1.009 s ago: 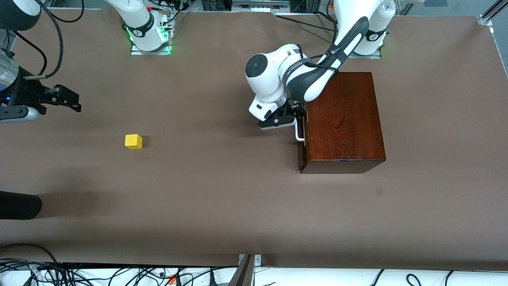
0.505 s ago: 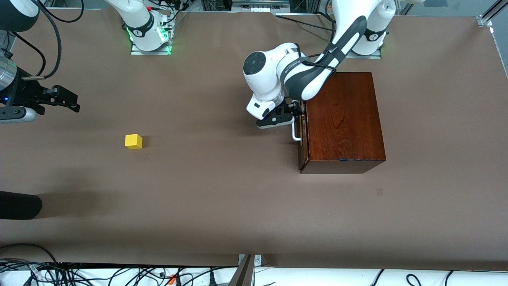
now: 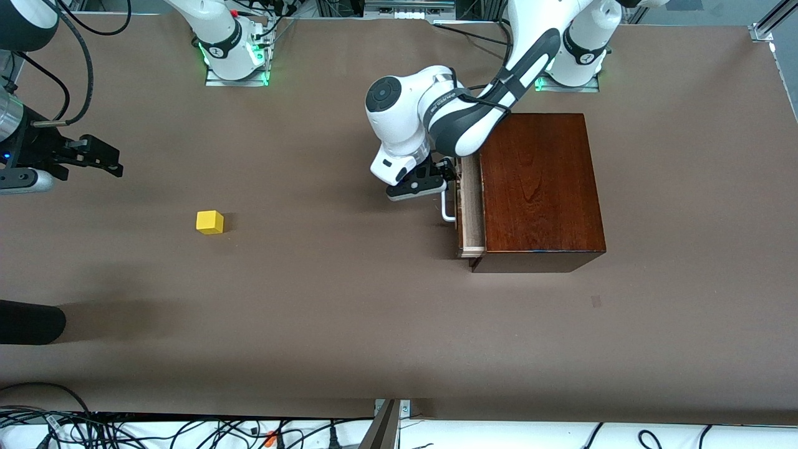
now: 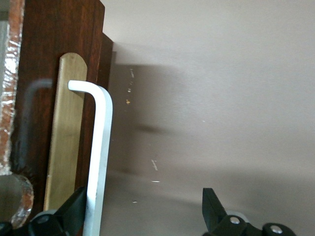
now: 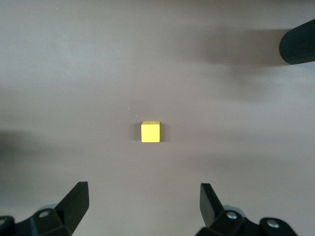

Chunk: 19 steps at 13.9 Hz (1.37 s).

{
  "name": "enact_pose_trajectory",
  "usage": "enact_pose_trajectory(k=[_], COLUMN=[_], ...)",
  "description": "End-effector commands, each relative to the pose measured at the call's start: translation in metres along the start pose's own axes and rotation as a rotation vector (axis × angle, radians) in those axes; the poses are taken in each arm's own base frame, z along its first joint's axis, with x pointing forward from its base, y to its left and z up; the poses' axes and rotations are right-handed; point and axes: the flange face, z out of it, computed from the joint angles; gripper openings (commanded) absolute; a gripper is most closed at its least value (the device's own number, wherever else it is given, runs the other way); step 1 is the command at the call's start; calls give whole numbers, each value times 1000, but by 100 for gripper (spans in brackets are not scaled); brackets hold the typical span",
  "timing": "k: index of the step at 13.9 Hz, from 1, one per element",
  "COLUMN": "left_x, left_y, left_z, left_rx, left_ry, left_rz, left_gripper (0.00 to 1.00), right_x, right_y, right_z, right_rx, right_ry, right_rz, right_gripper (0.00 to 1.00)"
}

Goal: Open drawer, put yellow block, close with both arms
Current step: 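Pull the drawer open by its handle with the left gripper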

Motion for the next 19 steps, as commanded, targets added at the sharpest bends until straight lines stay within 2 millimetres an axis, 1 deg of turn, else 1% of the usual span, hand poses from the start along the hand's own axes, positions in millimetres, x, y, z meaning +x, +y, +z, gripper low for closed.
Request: enact_pose_trajectory(k=[1, 2, 4, 7, 10, 11, 13, 14, 16, 19], left_x=[-7, -12, -13, -15, -18, -16, -19, -18, -19, -17], left_y=[24, 30, 40, 42, 56, 59, 67, 69, 75, 84], left_z=[-4, -7, -15, -16, -27, -27, -30, -29, -33, -41], left_rx=[-29, -39, -64, -69, -104, -111, -124, -127, -141, -170], left_ry=[9, 2, -5, -8, -15, -16, -14, -17, -14, -9], left_rz=[-14, -12, -18, -17, -23, -27, -34, -38, -41, -50], left_gripper=[100, 100, 100, 100, 100, 100, 100, 100, 100, 100], right_x=[2, 2, 4, 4, 4, 4, 4, 7, 8, 20], right_y=[4, 4, 6, 6, 6, 7, 7, 5, 5, 4], right_z=[-4, -4, -1, -1, -2, -2, 1, 5, 9, 38], right_rx=[19, 17, 17, 17, 15, 11, 11, 11, 11, 8], right_ry=[6, 6, 2, 2, 3, 3, -2, -9, -16, -62], right_rz=[-9, -9, -6, -6, -11, -11, -6, -12, -12, -14], right_gripper=[100, 100, 100, 100, 100, 100, 100, 100, 100, 100])
